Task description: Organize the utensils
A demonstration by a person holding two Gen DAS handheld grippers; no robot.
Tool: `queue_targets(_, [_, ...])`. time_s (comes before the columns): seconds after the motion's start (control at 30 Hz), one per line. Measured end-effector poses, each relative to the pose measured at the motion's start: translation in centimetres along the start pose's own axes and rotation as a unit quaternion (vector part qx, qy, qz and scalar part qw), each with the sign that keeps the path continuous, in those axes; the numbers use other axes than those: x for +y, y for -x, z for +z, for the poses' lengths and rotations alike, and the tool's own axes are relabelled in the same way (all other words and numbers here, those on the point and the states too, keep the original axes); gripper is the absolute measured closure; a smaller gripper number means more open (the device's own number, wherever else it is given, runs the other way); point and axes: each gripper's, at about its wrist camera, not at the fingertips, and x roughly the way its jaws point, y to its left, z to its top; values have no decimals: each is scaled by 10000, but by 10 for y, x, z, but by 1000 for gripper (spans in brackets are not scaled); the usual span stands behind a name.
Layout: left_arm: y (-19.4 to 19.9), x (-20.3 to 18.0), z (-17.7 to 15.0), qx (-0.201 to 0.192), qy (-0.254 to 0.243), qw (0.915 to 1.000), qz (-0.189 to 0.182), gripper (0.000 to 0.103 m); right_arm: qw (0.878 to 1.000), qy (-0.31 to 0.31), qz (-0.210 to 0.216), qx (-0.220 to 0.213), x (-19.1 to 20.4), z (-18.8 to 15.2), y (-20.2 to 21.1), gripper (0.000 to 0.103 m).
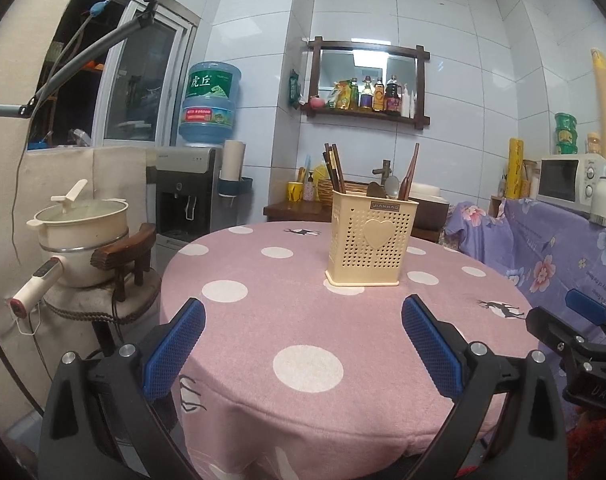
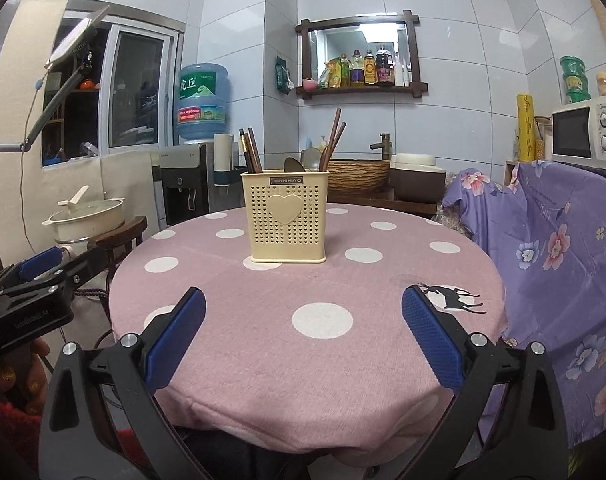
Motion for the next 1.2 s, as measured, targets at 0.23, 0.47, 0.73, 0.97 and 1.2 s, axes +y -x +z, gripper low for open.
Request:
queue_targets(0.23, [8, 0, -2, 2, 110, 9999, -72, 5, 9999, -43, -39, -151, -2, 2, 11, 6])
queue_targets(0.47, [9, 0, -3, 15, 103, 9999, -52, 5, 9999, -44, -43, -135, -3, 3, 11, 6])
queue_targets(0.73, [9, 0, -3, 21, 112, 9999, -64, 5, 9999, -47, -45, -137, -3, 2, 11, 6])
queue_targets(0.97, [9, 1, -4, 33, 87, 9999, -51, 5, 9999, -54, -44, -136, -3, 2, 11, 6])
queue_targets(1.2, [9, 2, -4, 39, 81, 9999, -53, 5, 9999, -49, -41, -130, -3, 3, 11, 6])
